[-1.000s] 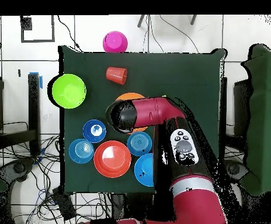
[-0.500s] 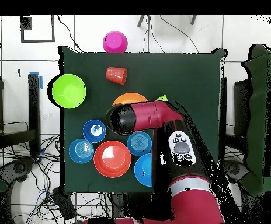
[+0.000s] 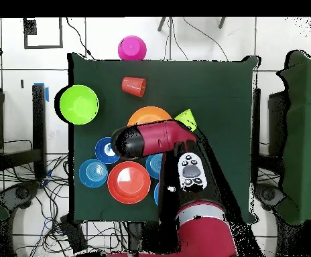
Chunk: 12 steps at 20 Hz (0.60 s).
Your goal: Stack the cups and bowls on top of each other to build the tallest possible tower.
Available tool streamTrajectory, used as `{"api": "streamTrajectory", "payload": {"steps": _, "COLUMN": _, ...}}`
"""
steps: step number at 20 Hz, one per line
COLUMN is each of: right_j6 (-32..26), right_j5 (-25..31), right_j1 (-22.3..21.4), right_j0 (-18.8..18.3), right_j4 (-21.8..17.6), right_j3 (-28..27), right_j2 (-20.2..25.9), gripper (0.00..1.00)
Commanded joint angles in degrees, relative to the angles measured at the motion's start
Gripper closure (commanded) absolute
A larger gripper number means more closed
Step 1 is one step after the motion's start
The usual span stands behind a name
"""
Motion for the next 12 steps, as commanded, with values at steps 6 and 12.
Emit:
{"api": "streamTrajectory", "payload": {"steps": 6, "right_j6": 3.3, "right_j5": -4.5, "right_j1": 5.1, "right_j0": 1.8, "right_j4": -2.0, "right_j3": 2.5, "right_j2": -0.4, "gripper": 1.00}}
{"api": "streamTrajectory", "payload": {"steps": 12, "right_j6": 0.9, "right_j5": -5.9, "right_j1": 7.8, "right_j0": 0.1, "right_j4": -3.5, "right_j3": 1.9, "right_j2": -0.5, "gripper": 1.00}}
